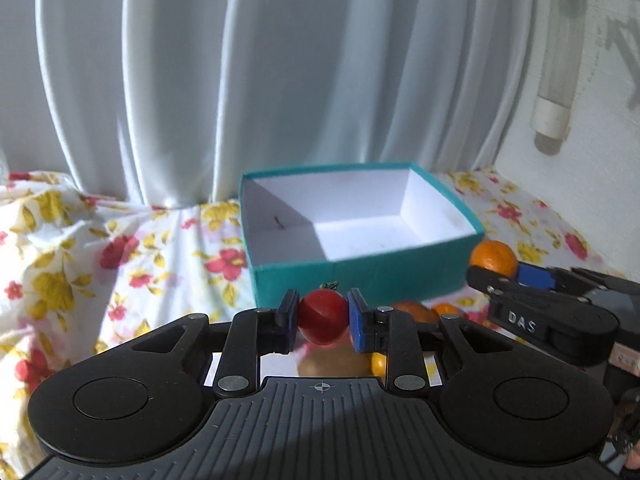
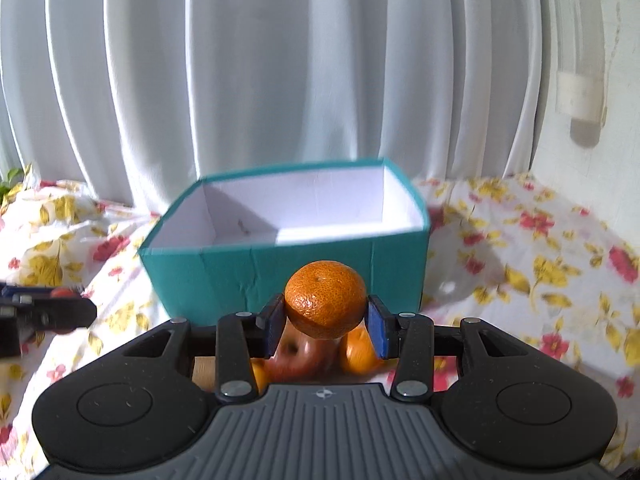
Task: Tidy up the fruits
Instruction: 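Carry the tomato and mandarin over the teal box and open both tools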
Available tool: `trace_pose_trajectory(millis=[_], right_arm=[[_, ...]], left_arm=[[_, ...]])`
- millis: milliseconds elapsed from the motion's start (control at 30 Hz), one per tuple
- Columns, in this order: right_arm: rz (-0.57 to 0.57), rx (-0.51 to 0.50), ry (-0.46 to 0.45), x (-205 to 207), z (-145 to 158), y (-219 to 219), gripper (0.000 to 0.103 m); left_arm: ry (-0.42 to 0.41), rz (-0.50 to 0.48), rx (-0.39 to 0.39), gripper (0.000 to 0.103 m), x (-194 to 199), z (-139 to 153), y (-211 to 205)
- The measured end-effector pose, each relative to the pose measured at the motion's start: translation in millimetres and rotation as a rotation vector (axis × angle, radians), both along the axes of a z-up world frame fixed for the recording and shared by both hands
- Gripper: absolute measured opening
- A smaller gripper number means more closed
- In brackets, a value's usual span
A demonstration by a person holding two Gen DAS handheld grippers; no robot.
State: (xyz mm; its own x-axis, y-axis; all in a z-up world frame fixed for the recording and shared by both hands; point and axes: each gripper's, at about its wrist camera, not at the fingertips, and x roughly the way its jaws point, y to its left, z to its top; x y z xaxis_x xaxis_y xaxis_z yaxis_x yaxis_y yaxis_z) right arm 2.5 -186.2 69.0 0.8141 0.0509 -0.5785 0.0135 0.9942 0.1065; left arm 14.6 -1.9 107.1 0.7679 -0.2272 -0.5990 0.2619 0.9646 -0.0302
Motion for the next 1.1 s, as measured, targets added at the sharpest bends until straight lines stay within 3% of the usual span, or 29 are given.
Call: trace_pose_trajectory(millis=[167, 333, 567, 1100], right_arm=[[-0.022, -0.059, -0.103, 21, 35, -4, 0.043], [-0.030, -0.074, -0.195, 40, 53, -9, 0.042], [-0.039, -0.057, -0.176, 54, 42, -15, 0.042], [-0.038, -0.057, -0.128, 75, 11, -20, 0.042]], left_arm=[[-0.051, 0.098, 0.058, 0.029, 43, 23, -19], [-0.034, 0.123, 0.087, 0.029, 71, 17, -36], [-0.001, 0.128, 0.131, 0.029, 84, 1, -44], [0.049, 0.159, 0.155, 0.029, 109, -24, -45]])
